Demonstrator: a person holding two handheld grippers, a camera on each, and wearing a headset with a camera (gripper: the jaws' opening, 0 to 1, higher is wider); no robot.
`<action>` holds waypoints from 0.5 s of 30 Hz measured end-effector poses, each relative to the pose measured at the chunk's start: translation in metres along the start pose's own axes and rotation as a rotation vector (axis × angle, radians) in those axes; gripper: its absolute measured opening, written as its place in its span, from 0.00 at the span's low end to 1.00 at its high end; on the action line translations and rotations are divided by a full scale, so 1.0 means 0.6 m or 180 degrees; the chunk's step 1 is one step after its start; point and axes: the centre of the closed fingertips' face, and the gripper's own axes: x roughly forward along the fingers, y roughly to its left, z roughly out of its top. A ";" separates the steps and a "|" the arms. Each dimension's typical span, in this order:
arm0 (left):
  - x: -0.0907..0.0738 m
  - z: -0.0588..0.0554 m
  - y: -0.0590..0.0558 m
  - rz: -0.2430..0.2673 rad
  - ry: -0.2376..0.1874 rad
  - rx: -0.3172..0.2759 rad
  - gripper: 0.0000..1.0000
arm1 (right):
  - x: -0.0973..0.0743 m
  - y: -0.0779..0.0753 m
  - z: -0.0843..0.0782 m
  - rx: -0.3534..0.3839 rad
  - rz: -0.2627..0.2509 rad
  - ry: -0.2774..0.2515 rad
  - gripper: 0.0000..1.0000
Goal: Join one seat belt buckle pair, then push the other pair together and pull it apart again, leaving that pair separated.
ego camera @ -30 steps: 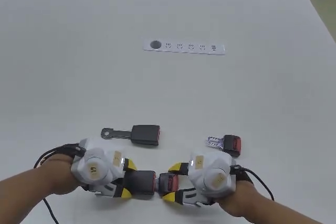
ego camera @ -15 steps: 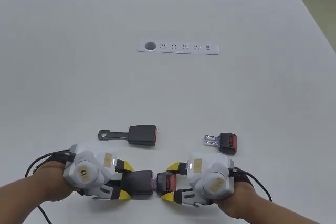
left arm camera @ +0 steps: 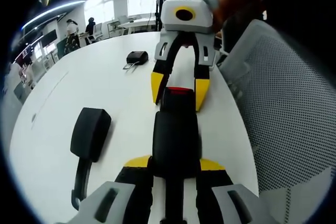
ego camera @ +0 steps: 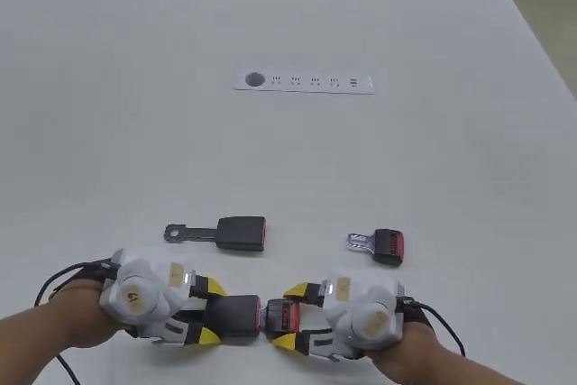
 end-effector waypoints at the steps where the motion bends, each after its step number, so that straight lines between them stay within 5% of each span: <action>1: 0.000 -0.002 0.001 0.0000 -0.0004 -0.0008 0.31 | 0.000 0.000 0.000 -0.0021 -0.0005 -0.0002 0.35; 15: 0.001 -0.004 0.003 -0.0036 -0.0007 0.0000 0.31 | -0.001 0.003 -0.002 0.0102 -0.0039 -0.0088 0.34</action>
